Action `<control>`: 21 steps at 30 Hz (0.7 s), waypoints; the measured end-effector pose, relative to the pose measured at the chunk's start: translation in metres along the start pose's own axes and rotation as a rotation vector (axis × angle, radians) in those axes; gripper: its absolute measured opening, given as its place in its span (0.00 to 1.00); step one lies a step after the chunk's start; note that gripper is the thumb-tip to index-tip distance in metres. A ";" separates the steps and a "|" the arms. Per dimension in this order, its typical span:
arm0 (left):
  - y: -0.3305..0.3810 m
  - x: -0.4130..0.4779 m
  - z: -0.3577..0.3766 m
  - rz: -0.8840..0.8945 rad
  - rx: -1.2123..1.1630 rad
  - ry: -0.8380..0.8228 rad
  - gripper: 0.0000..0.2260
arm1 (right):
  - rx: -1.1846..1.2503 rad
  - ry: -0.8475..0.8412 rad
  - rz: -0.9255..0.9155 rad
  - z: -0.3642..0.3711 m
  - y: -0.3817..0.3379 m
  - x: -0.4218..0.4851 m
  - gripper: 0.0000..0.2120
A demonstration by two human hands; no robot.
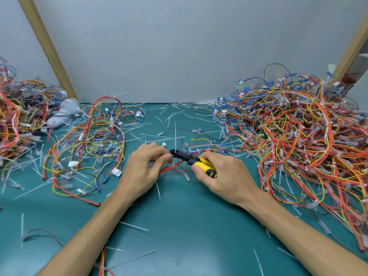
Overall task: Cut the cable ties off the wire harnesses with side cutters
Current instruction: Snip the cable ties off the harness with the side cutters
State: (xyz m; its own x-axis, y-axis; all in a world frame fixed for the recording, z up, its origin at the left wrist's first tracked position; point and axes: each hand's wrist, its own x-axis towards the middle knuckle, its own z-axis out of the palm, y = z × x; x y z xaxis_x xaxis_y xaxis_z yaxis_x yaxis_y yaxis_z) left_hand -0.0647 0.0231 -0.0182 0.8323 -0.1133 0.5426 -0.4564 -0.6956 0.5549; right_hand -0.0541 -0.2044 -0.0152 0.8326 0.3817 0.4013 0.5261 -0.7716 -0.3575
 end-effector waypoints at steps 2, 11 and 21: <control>0.000 0.000 0.000 0.003 0.005 -0.004 0.08 | -0.017 0.001 0.001 0.000 0.000 0.000 0.19; -0.001 0.000 0.003 0.019 0.016 0.002 0.09 | 0.021 -0.015 -0.030 0.000 -0.001 -0.001 0.16; 0.000 0.000 0.002 -0.008 0.003 -0.007 0.10 | -0.007 -0.005 -0.020 0.001 -0.002 -0.001 0.15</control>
State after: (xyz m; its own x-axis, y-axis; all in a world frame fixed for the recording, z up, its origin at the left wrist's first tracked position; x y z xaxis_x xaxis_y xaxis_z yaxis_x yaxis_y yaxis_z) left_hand -0.0636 0.0220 -0.0195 0.8381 -0.1124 0.5339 -0.4488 -0.6985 0.5574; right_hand -0.0558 -0.2029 -0.0156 0.8227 0.4001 0.4038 0.5417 -0.7671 -0.3437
